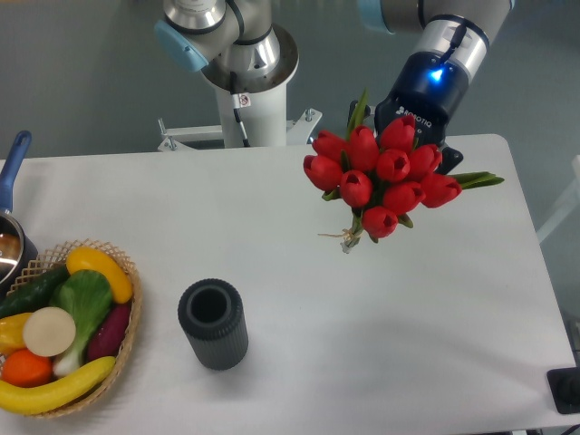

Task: Place the flowers on the table
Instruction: 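Lower the held red tulip bunch toward the table surface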

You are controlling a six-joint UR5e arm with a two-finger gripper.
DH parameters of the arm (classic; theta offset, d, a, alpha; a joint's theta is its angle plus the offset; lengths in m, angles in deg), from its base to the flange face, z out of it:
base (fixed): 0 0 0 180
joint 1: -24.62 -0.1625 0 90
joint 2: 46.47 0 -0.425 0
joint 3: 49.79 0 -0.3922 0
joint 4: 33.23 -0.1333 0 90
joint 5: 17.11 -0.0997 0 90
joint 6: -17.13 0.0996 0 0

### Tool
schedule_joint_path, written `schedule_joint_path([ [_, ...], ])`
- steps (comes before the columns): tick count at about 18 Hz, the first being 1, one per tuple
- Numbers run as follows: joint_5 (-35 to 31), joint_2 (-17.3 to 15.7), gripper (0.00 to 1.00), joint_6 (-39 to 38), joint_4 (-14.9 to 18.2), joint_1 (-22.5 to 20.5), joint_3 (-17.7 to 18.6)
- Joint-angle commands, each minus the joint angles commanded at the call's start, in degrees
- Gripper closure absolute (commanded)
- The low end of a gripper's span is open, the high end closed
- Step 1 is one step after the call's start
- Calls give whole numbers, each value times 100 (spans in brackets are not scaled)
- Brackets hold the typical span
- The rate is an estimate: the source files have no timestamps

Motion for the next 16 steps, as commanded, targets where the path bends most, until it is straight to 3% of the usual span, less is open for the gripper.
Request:
schedule_joint_path([
  [12, -79, -132, 51, -18, 0, -62, 70],
  [16, -921, -246, 51, 0, -9, -44, 53],
])
